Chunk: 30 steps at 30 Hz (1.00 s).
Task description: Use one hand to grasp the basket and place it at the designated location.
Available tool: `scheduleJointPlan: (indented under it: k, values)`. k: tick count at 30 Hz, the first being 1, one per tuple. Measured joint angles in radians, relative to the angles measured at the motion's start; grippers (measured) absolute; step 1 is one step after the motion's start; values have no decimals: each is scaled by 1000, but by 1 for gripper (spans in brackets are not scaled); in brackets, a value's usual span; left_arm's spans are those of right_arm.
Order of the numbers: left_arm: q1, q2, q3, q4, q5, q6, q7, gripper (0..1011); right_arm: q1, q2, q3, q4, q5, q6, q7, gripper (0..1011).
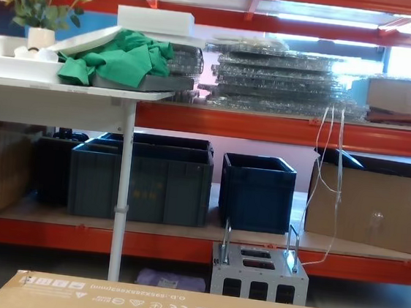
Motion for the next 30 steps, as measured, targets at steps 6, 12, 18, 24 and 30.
scheduleJointPlan:
  k: [6, 12, 18, 24, 30]
  values:
    - [0, 0, 0, 0, 0, 0, 0, 0, 0, -10, -9, 21, -1, -9, 4, 1001]
    - [0, 0, 0, 0, 0, 0, 0, 0, 1, -17, -17, 57, -5, -21, 11, 1001]
    - [0, 0, 0, 0, 0, 0, 0, 0, 1, -23, -21, 69, -7, -23, 15, 1001]
    - [0, 0, 0, 0, 0, 0, 0, 0, -3, -16, -15, 63, -3, -23, 14, 917]
    - [0, 0, 0, 0, 0, 0, 0, 0, -6, -3, -10, 48, 7, -23, 13, 742]
